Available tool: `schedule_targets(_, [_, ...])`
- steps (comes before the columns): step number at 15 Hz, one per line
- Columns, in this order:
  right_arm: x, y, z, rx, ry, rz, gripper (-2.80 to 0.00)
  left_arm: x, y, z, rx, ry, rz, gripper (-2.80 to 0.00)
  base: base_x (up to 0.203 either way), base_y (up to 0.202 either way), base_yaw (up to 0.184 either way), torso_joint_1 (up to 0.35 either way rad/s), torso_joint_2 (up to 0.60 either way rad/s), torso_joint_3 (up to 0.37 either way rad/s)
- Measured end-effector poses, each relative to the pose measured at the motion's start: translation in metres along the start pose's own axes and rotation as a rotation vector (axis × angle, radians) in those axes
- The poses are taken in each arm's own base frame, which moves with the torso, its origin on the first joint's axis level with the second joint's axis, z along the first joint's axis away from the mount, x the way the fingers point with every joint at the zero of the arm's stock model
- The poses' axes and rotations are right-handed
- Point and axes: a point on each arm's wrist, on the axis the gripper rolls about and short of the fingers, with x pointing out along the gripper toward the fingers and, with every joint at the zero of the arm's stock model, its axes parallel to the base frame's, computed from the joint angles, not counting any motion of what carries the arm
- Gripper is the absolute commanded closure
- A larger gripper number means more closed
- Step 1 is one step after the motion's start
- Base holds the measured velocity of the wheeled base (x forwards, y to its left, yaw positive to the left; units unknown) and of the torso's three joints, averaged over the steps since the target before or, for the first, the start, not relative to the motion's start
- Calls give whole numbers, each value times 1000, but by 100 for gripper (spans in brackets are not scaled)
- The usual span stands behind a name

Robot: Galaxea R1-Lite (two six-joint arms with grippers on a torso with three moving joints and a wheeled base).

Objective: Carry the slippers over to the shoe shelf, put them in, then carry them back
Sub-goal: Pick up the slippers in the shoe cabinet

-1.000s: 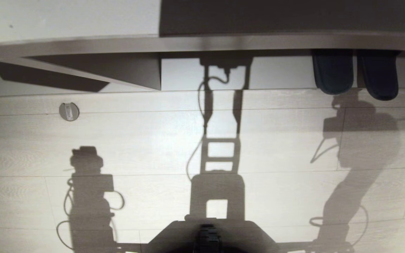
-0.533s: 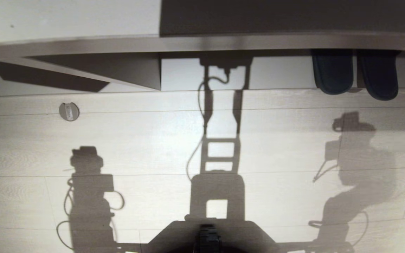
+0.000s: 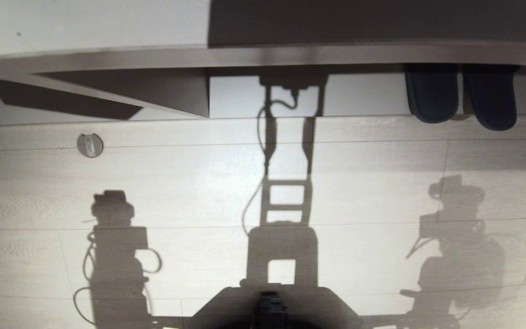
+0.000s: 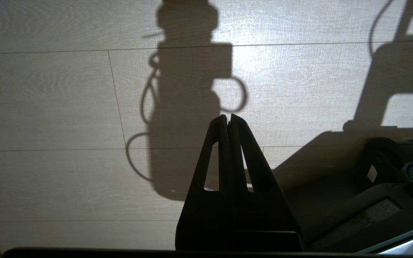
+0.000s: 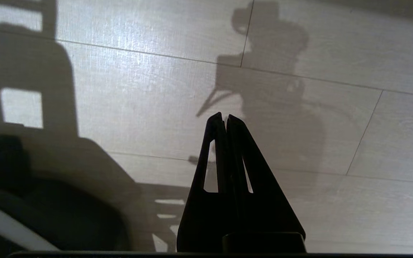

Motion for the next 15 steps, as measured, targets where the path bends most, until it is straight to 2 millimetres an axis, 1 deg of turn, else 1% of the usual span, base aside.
schedule_targets(5, [-11, 3, -19, 48, 28, 68, 0, 0, 0, 0, 0, 0, 0, 0, 0, 0, 0, 0, 0, 0])
schedule_targets(15, [-14, 3, -20, 117, 3, 55, 0, 0, 0, 0, 0, 0, 0, 0, 0, 0, 0, 0, 0, 0])
